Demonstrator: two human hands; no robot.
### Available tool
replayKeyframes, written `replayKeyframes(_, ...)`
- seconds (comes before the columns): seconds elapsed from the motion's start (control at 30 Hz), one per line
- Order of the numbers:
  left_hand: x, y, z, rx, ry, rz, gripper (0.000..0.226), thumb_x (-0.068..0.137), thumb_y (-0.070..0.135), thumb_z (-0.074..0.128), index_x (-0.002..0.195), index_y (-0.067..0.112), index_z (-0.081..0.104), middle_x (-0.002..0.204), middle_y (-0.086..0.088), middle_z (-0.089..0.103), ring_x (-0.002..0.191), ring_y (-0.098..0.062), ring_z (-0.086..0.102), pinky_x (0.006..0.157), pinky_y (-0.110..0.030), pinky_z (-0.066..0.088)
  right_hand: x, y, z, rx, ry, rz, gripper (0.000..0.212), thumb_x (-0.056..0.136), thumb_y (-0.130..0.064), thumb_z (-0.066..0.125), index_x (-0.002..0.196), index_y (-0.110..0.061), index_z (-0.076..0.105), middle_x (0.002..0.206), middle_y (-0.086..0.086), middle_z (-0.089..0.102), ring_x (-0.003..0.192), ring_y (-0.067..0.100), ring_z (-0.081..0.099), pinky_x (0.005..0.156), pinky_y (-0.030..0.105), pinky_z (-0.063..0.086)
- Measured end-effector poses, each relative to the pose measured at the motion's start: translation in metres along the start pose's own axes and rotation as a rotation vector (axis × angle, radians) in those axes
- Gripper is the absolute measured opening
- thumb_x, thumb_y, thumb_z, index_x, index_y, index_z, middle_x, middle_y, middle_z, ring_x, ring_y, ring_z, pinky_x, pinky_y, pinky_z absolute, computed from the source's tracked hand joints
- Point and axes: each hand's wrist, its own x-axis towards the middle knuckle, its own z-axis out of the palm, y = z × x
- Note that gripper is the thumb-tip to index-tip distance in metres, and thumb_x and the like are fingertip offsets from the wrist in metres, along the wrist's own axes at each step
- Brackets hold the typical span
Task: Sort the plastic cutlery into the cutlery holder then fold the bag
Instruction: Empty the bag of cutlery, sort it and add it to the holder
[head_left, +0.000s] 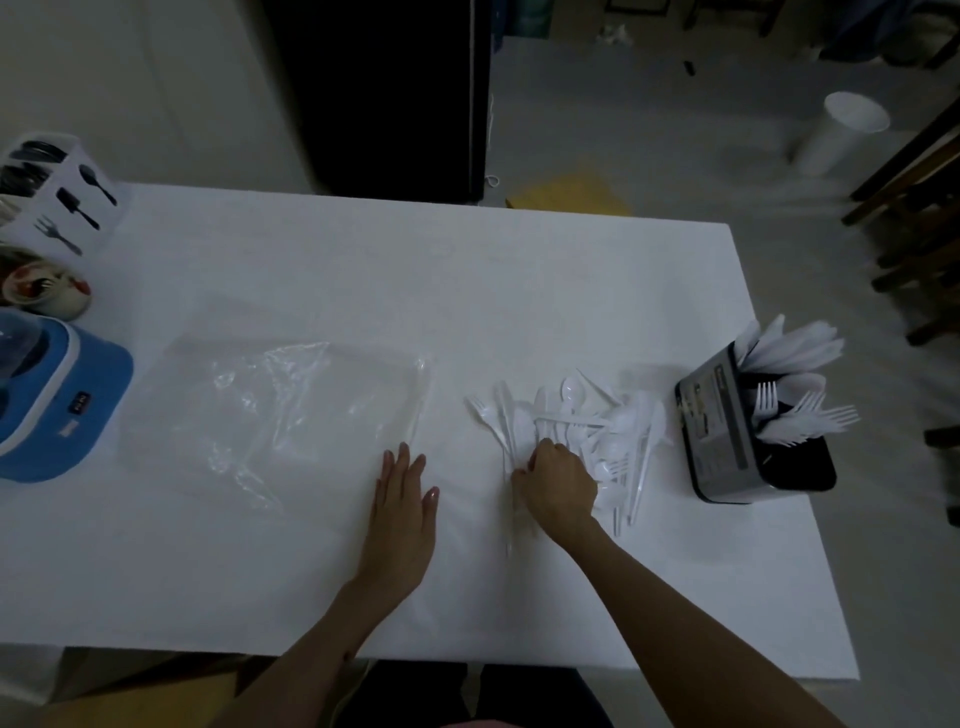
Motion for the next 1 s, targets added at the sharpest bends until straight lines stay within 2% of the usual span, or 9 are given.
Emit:
replayKeyframes(0.1, 0.003, 0.014, 0.001, -0.124, -0.021, -0.065, 0.045, 0.102, 0.025, 0.034, 0.145, 0.013, 0.034, 0.16, 0.0, 0.013, 0.146, -0.009, -0.004, 0.114, -0.02, 0.006, 0.002, 0.004, -0.003, 0.041, -0.054, 0.022, 0.018, 0.085, -0.029, 0.061, 0.095, -0.013, 0.061, 0.091, 0.002, 0.065, 0.084, 0.02, 0.063, 0.07, 0.032, 0.052)
replayKeyframes(0.17, 0.006, 0.025, 0.0, -0.2, -0.024, -0.113, 0.041, 0.102, 0.026, 0.035, 0.142, 0.014, 0.039, 0.156, 0.0, 0.026, 0.147, -0.014, 0.009, 0.113, -0.02, 0.012, 0.0, 0.008, -0.009, 0.091, -0.057, 0.006, 0.016, 0.087, -0.028, 0.06, 0.093, -0.014, 0.06, 0.087, 0.001, 0.064, 0.078, 0.019, 0.062, 0.068, 0.032, 0.052)
replayKeyframes(0.27, 0.017, 0.046, -0.003, -0.395, -0.015, -0.244, 0.039, 0.1, 0.031, 0.042, 0.135, 0.015, 0.049, 0.137, 0.002, 0.051, 0.129, -0.014, 0.044, 0.106, -0.024, 0.033, -0.009, 0.015, -0.014, 0.162, -0.037, -0.127, 0.014, 0.091, -0.027, 0.059, 0.092, -0.013, 0.055, 0.08, 0.002, 0.065, 0.071, 0.02, 0.062, 0.065, 0.036, 0.054)
replayKeyframes(0.4, 0.042, 0.069, 0.002, -0.828, -0.206, -0.539, 0.05, 0.09, 0.047, 0.055, 0.125, 0.012, 0.056, 0.126, 0.001, 0.059, 0.114, -0.016, 0.055, 0.097, -0.03, 0.043, -0.025, 0.021, -0.015, 0.301, -0.092, -0.33, 0.012, 0.092, -0.023, 0.063, 0.091, -0.016, 0.054, 0.082, -0.001, 0.064, 0.069, 0.013, 0.059, 0.067, 0.027, 0.054)
replayKeyframes(0.5, 0.051, 0.077, 0.005, -0.995, -0.214, -0.641, 0.03, 0.095, 0.024, 0.055, 0.117, 0.004, 0.058, 0.116, -0.007, 0.064, 0.105, -0.019, 0.06, 0.088, -0.028, 0.046, -0.03, 0.023, -0.016, 0.399, -0.153, -0.339, 0.019, 0.087, -0.025, 0.071, 0.094, -0.02, 0.054, 0.084, -0.004, 0.063, 0.073, 0.01, 0.059, 0.068, 0.018, 0.051)
replayKeyframes(0.6, 0.05, 0.079, 0.001, -1.115, -0.173, -0.711, 0.025, 0.099, 0.01, 0.045, 0.123, 0.004, 0.052, 0.102, -0.006, 0.063, 0.093, -0.019, 0.062, 0.078, -0.027, 0.051, -0.032, 0.023, -0.015, 0.443, -0.137, -0.227, 0.028, 0.084, -0.042, 0.072, 0.099, -0.023, 0.058, 0.082, -0.007, 0.065, 0.071, 0.007, 0.062, 0.067, 0.018, 0.052)
replayKeyframes(0.7, 0.049, 0.07, -0.001, -1.159, -0.152, -0.76, 0.027, 0.101, 0.011, 0.04, 0.127, 0.007, 0.048, 0.097, -0.003, 0.061, 0.087, -0.018, 0.061, 0.077, -0.032, 0.052, -0.028, 0.023, -0.012, 0.225, -0.01, -0.067, 0.034, 0.087, -0.054, 0.063, 0.094, -0.021, 0.058, 0.085, -0.005, 0.066, 0.071, 0.01, 0.061, 0.063, 0.024, 0.048)
replayKeyframes(0.83, 0.041, 0.059, -0.003, -1.161, -0.184, -0.78, 0.02, 0.103, 0.014, 0.037, 0.118, 0.01, 0.05, 0.111, -0.007, 0.062, 0.1, -0.023, 0.058, 0.085, -0.039, 0.048, -0.026, 0.019, -0.004, -0.008, -0.09, -0.054, 0.028, 0.088, -0.04, 0.063, 0.101, -0.016, 0.058, 0.094, -0.001, 0.063, 0.079, 0.016, 0.06, 0.065, 0.026, 0.044)
replayKeyframes(1.0, 0.037, 0.051, -0.002, -1.172, -0.219, -0.772, 0.027, 0.102, 0.014, 0.038, 0.127, 0.009, 0.048, 0.102, -0.002, 0.063, 0.104, -0.024, 0.056, 0.088, -0.04, 0.048, -0.024, 0.012, -0.005, 0.05, -0.097, 0.032, 0.017, 0.085, -0.029, 0.062, 0.094, -0.015, 0.06, 0.088, 0.001, 0.064, 0.077, 0.017, 0.062, 0.069, 0.032, 0.055)
